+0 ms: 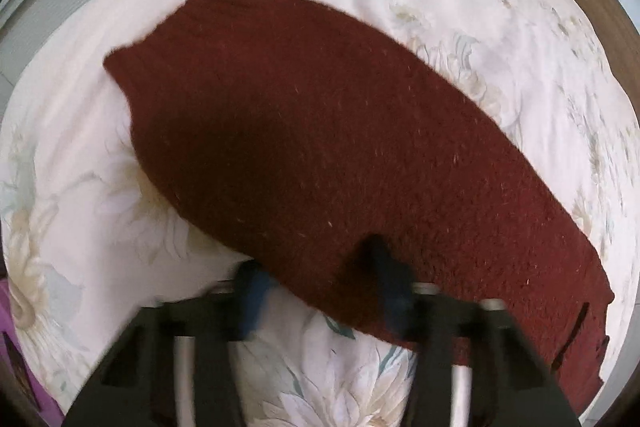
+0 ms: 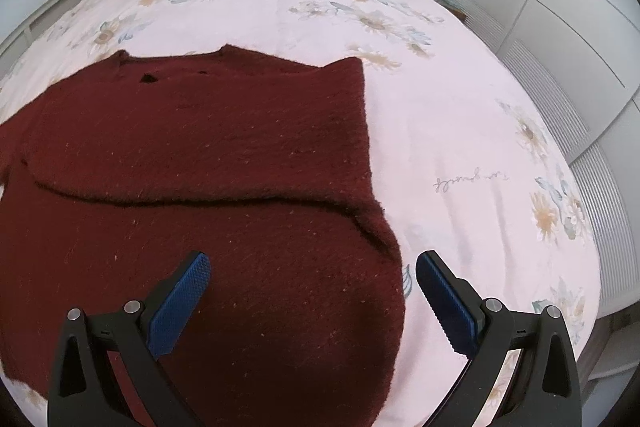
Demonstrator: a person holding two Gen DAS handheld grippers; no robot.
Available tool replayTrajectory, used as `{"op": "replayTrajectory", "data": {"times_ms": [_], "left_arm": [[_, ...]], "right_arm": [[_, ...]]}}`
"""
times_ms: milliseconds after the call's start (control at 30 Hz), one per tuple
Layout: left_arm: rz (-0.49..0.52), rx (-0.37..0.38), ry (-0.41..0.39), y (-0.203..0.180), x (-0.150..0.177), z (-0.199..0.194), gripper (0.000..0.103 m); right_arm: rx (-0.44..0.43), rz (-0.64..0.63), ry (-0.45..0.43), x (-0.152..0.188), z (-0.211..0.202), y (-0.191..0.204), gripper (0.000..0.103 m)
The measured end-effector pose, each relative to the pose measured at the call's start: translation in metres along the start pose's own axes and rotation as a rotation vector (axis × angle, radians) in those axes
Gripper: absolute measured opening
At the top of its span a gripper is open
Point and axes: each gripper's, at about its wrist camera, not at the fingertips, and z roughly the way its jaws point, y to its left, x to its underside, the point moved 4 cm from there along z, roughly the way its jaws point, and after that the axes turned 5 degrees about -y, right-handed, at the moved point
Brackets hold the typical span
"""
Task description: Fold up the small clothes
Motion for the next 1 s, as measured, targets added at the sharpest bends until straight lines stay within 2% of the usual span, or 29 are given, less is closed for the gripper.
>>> {"op": "replayTrajectory", "data": {"times_ms": [67, 167, 233, 333, 400, 500, 633, 733, 867, 1000], "left_arm": [[-0.016, 0.012, 0.012, 0.007, -0.005, -0.003, 0.014], [-0.005, 0.021, 0.030, 0.009, -0.010, -0.010, 0.010], [0.026, 0.028, 0.006, 0.004, -0.012, -0.021, 0.010], [0.129, 0.052, -0.068, -0.019, -0.014, -0.048, 0.010], [0.201, 0.059, -0.101, -0.037, -0.011, -0.067, 0.008], [0.275, 0.124, -0.126, -0.070, 0.001, -0.098, 0.005], [0.405, 0.220, -0.152, -0.140, 0.033, -0.129, 0.004], [0.487, 0.280, -0.155, -0.196, 0.057, -0.133, 0.003], [0.510, 0.328, -0.109, -0.245, 0.080, -0.119, 0.003], [0.480, 0.307, -0.086, -0.248, 0.081, -0.106, 0.003]], "right_arm": [[-0.005, 0.011, -0.004, 0.000, -0.001, -0.002, 0.103], [-0.010, 0.019, -0.004, 0.002, -0.003, -0.004, 0.103], [-0.017, 0.025, -0.005, 0.003, -0.003, -0.005, 0.103], [-0.022, 0.030, -0.012, 0.001, -0.004, -0.006, 0.102], [-0.026, 0.027, -0.019, 0.000, -0.005, -0.005, 0.103], [-0.036, 0.025, -0.034, -0.004, -0.008, -0.004, 0.103], [-0.062, 0.050, -0.054, -0.010, -0.012, -0.002, 0.103], [-0.075, 0.056, -0.066, -0.015, -0.015, -0.002, 0.103], [-0.092, 0.060, -0.088, -0.022, -0.021, -0.002, 0.103], [-0.098, 0.052, -0.092, -0.022, -0.023, -0.002, 0.103]]}}
